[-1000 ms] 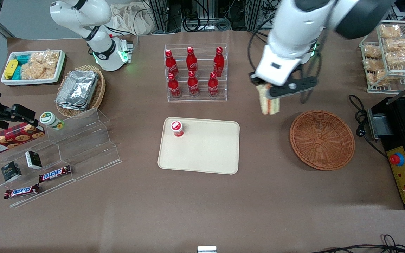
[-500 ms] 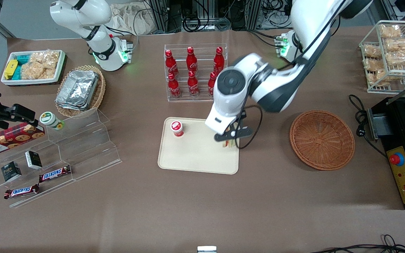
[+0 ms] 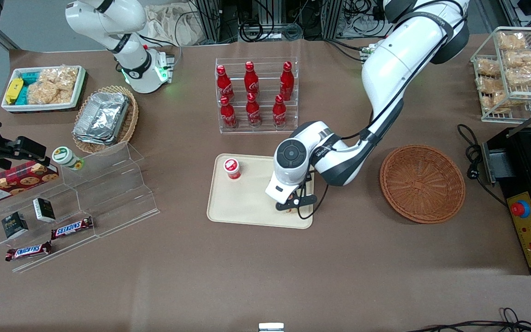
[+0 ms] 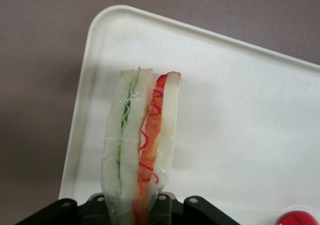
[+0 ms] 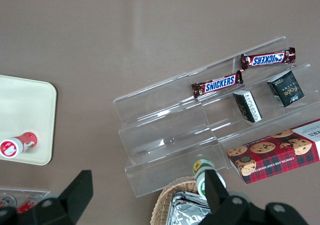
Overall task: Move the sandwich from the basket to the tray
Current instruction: 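Carry the held sandwich over to the white tray, then lower the sandwich onto the tray and open the left gripper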
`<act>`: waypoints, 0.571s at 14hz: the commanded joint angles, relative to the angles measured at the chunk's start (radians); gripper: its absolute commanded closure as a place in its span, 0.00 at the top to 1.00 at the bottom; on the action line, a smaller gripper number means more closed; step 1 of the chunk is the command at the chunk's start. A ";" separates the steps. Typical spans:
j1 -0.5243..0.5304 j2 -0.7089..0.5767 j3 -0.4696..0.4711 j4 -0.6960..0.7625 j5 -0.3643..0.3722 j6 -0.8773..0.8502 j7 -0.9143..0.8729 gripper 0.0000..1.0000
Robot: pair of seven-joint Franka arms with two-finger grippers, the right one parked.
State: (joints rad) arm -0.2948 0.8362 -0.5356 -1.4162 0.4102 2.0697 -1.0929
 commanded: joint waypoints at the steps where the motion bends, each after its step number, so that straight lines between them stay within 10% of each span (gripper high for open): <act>1: -0.065 0.035 0.038 0.048 0.030 0.007 -0.042 0.37; 2: -0.070 0.043 0.042 0.048 0.033 0.025 -0.050 0.52; 3: -0.070 0.043 0.042 0.048 0.033 0.033 -0.062 0.92; 8: -0.012 -0.144 0.042 0.033 0.019 -0.031 -0.276 1.00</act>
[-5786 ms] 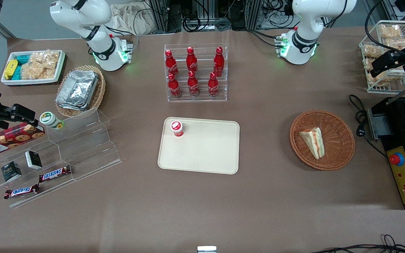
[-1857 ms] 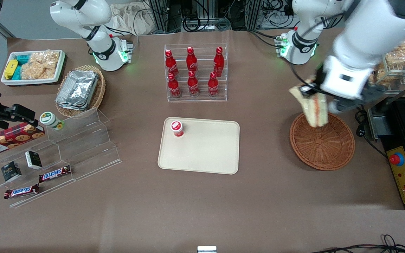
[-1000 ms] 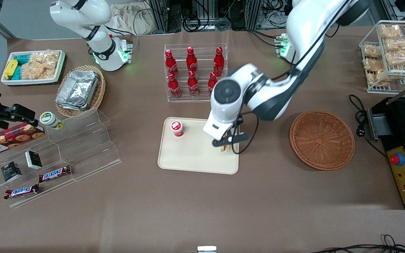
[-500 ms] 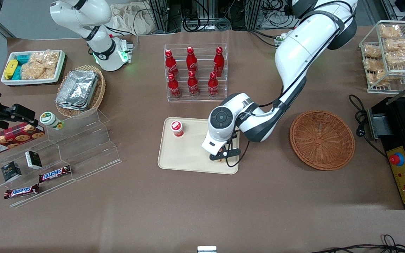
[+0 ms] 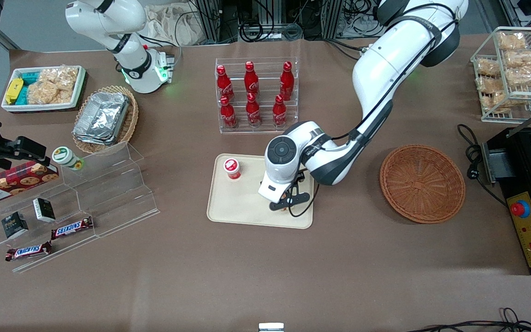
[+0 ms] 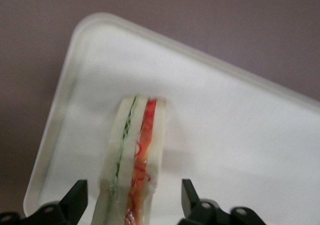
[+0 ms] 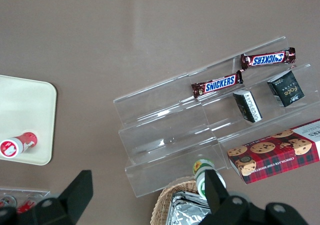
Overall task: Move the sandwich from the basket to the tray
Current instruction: 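Lower the sandwich onto the tray and open the left gripper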
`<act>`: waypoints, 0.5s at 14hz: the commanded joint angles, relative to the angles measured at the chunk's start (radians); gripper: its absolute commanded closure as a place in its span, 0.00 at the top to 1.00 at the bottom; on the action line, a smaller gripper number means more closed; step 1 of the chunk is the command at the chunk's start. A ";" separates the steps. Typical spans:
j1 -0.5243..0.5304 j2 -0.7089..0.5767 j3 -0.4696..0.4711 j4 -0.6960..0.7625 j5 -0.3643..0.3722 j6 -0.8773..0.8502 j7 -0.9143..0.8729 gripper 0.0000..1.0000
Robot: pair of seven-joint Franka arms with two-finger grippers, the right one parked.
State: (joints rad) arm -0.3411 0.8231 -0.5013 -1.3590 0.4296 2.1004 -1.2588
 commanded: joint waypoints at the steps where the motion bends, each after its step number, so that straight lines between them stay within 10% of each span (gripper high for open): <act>1: 0.063 -0.189 0.006 -0.026 0.000 -0.103 -0.176 1.00; 7: 0.258 -0.445 0.004 -0.058 -0.103 -0.324 0.006 1.00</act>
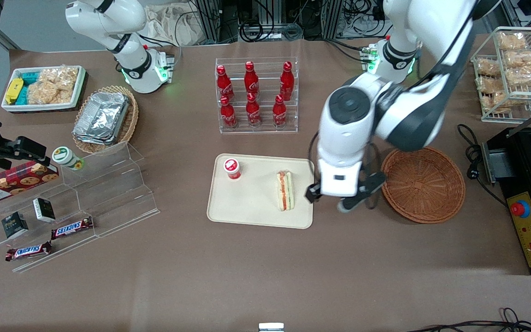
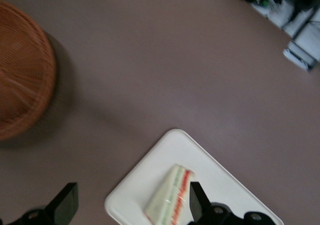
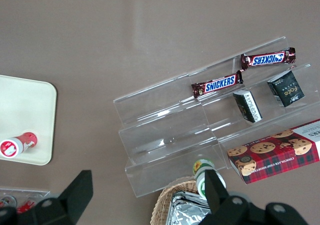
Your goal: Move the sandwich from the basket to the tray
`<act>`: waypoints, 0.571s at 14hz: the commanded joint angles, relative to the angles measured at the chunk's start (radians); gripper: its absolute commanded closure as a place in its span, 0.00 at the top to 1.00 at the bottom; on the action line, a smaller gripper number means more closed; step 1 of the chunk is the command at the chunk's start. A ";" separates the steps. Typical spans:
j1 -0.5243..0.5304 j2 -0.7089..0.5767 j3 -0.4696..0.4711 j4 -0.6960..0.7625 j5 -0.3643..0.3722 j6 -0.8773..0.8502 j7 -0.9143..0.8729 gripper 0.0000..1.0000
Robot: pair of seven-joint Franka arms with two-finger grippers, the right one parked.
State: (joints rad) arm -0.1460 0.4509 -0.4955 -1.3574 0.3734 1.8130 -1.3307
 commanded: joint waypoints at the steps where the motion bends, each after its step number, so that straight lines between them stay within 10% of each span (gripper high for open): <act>1: 0.104 -0.099 -0.003 -0.060 -0.072 -0.062 0.150 1.00; 4: 0.196 -0.178 0.006 -0.061 -0.157 -0.138 0.371 1.00; 8: 0.157 -0.293 0.285 -0.104 -0.306 -0.202 0.776 1.00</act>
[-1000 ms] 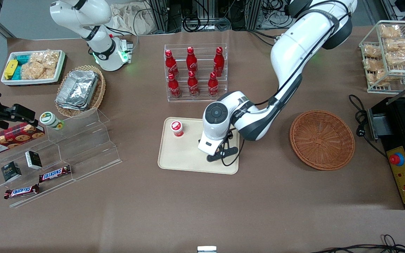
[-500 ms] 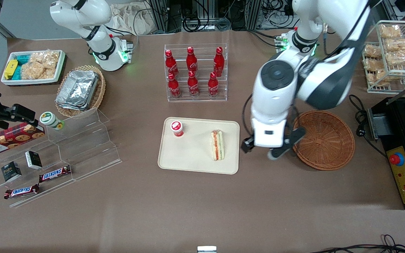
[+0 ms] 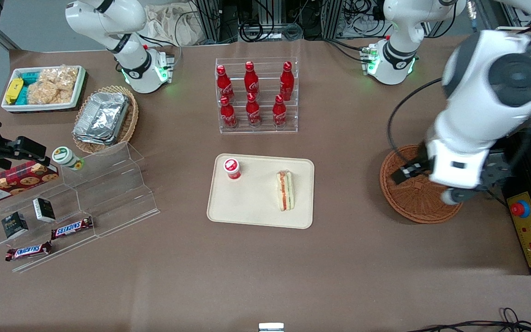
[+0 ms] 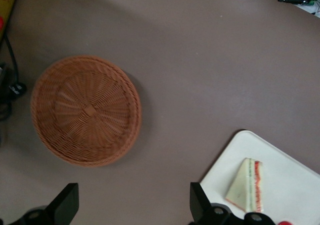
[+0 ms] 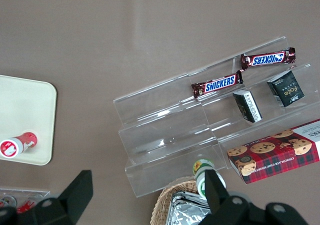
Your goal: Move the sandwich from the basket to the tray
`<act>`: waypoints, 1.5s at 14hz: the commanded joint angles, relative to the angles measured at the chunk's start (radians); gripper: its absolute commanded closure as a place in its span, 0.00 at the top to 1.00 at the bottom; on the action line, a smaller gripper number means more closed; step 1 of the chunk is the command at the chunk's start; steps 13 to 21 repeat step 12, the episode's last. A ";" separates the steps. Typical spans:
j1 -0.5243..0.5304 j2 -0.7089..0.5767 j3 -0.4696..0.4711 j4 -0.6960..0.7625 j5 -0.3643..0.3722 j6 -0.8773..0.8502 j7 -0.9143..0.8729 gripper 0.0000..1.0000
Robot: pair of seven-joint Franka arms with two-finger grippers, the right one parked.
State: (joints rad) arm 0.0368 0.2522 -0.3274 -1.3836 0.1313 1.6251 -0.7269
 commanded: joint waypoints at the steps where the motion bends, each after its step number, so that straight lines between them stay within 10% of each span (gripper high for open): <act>1: -0.072 -0.126 0.213 -0.107 -0.070 -0.016 0.276 1.00; 6: -0.121 -0.249 0.404 -0.221 -0.121 -0.016 0.573 1.00; 21: -0.113 -0.275 0.398 -0.227 -0.105 -0.037 0.596 1.00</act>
